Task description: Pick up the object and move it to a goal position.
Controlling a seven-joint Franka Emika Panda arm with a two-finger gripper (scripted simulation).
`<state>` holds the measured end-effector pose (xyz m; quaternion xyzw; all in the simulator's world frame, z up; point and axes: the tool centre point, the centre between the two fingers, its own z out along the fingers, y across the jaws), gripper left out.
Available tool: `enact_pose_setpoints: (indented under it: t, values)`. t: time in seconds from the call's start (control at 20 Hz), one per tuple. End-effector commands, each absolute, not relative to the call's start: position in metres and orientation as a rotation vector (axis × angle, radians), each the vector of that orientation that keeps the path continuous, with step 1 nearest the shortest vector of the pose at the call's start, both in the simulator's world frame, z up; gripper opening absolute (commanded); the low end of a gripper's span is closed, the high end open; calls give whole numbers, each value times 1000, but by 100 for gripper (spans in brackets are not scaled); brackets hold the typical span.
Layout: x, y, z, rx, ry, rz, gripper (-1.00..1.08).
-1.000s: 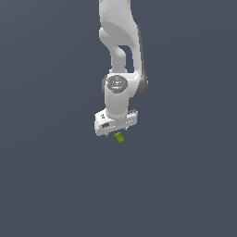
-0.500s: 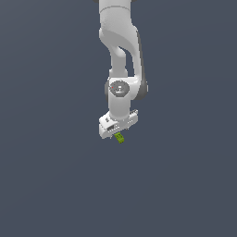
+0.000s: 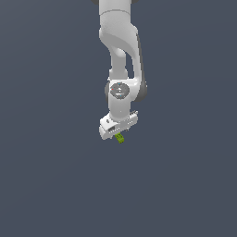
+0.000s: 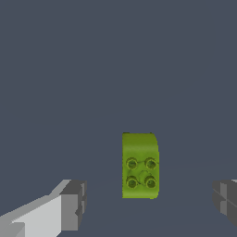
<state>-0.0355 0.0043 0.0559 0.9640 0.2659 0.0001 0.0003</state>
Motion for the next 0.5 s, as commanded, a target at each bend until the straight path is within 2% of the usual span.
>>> enact_pose_setpoints:
  t: [0.0, 0.45]
  values:
    - [-36, 5, 47, 3028, 837, -1, 100]
    - [-36, 5, 13, 3027, 842, 0, 100]
